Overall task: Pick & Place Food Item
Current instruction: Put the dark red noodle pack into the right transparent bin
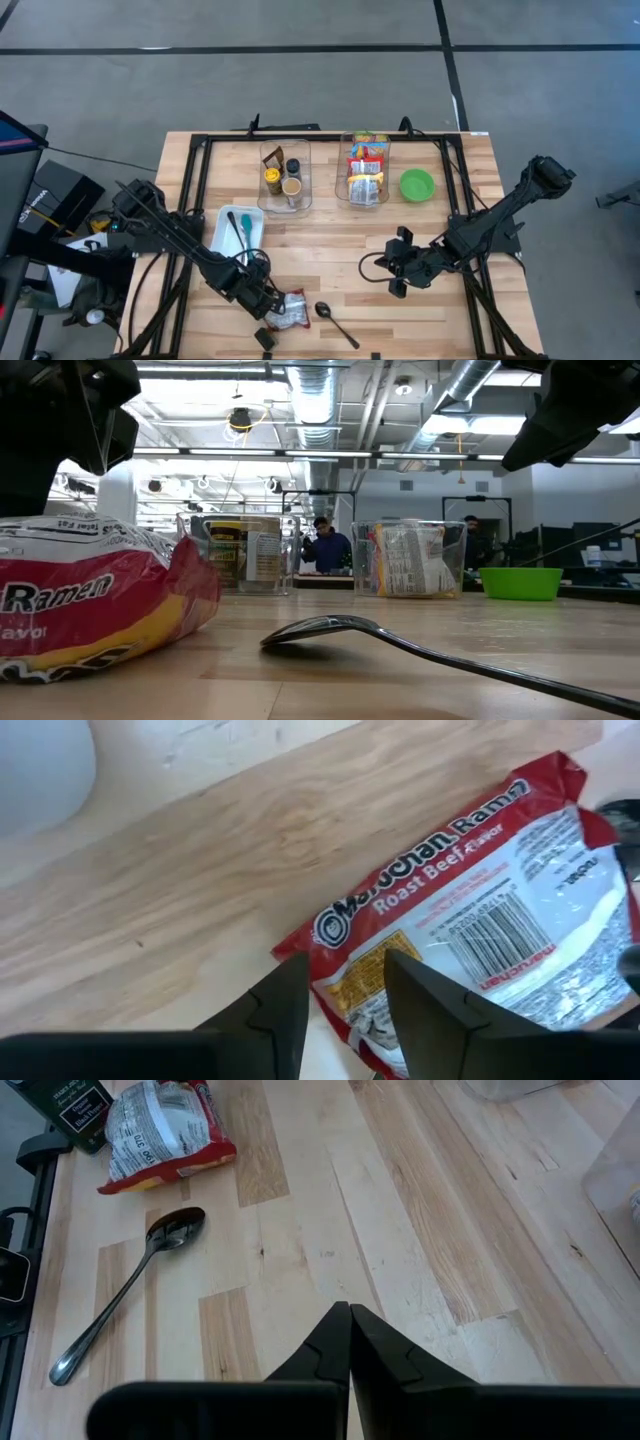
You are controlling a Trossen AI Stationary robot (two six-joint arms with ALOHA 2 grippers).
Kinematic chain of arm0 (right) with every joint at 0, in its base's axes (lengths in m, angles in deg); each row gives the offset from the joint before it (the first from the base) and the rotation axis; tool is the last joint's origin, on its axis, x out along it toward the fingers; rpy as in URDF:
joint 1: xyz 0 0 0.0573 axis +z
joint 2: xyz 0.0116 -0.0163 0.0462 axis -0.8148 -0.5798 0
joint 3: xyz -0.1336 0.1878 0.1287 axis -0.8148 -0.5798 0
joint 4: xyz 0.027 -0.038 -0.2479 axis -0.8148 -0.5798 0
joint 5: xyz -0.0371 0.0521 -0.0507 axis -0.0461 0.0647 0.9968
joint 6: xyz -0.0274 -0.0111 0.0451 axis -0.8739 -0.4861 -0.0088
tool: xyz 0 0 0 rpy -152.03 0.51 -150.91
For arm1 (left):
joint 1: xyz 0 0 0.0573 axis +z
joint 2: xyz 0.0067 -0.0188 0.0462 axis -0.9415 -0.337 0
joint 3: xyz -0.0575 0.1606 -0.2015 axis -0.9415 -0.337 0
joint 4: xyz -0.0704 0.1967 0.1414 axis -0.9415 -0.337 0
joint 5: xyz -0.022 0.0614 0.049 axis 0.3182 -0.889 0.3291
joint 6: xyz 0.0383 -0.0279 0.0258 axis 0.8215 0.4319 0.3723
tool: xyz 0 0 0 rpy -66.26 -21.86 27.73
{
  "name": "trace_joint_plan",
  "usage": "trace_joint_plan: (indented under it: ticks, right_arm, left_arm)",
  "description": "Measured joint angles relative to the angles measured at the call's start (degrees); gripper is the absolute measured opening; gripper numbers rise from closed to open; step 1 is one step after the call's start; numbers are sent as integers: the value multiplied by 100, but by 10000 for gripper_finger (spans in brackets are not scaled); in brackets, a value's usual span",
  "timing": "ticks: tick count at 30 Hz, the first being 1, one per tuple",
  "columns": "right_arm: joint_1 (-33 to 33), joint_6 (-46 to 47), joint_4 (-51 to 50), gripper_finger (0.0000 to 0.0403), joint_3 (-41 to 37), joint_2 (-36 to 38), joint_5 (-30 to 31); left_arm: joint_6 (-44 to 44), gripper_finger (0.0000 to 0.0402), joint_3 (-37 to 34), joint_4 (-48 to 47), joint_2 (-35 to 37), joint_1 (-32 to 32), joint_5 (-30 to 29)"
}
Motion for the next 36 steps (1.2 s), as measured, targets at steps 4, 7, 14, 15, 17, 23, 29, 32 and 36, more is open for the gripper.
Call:
trace_joint_plan:
  ticks: [4,7,14,15,17,23,29,32,36]
  right_arm:
    - [0,-1,0,0,0,0,0]
    - [0,-11,0,0,0,0,0]
    - [0,-10,-2,0,0,0,0]
    - [0,-10,0,0,0,0,0]
    - [0,-10,-2,0,0,0,0]
    - [0,-10,-2,0,0,0,0]
    - [0,-10,-2,0,0,0,0]
    - [0,-14,-2,0,0,0,0]
    - [0,-102,-2,0,0,0,0]
  left_arm:
    - [4,127,0,-10,10,0,92]
    - [4,127,0,-12,10,0,139]
    - [2,127,2,-50,10,-24,145]
    - [3,127,2,-71,10,-24,151]
    - [1,127,2,-104,10,-29,197]
    - [-18,127,4,-122,10,-36,203]
    - [-189,127,4,-119,10,-183,383]
    - [-298,127,4,-98,10,-258,237]
    - [-298,127,4,1,10,-295,123]
